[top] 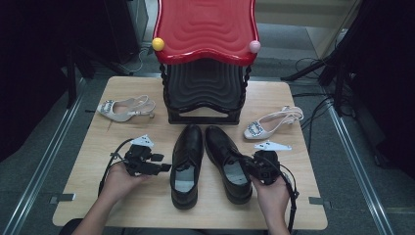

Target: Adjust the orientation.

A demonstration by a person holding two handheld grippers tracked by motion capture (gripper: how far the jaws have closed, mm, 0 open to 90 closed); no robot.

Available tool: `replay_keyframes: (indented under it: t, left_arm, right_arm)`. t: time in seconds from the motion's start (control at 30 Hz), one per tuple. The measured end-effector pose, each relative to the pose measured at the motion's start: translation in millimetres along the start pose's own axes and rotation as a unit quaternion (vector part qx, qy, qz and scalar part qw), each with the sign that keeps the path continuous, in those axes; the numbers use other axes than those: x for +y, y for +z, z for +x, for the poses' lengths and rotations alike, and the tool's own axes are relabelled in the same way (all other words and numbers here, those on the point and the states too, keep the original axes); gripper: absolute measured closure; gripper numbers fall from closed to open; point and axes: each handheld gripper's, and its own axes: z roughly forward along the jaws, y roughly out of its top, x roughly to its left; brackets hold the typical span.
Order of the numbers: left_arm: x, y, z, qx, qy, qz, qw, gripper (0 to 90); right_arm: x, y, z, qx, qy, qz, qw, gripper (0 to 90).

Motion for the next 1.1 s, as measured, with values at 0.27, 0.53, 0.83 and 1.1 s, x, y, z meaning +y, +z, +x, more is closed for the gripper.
replay_keyframes:
  t: [0.27,0.53,0.83,1.1]
  left_arm:
    - [0.0,0.5,-1.4,-0.002,0.008,-0.002,1.0,43.2]
    - [-0.3,1.3,-3.4,-0.001,0.018,-0.001,0.9998,46.6]
    - [-0.1,2.5,-2.9,-0.001,0.022,0.0,0.9998,48.6]
    - [-3.1,5.6,0.1,0.007,0.002,0.013,0.9999,46.8]
  right_arm:
    - [-3.3,2.7,11.9,0.02,-0.015,0.01,0.9996,83.7]
    - [-4.6,5.2,16.4,0.05,-0.006,0.013,0.9987,80.7]
    - [-10.9,6.6,10.4,0.072,-0.028,0.023,0.9967,64.4]
    - [-10.3,-21.2,-1.0,0.121,-0.056,-0.017,0.991,71.7]
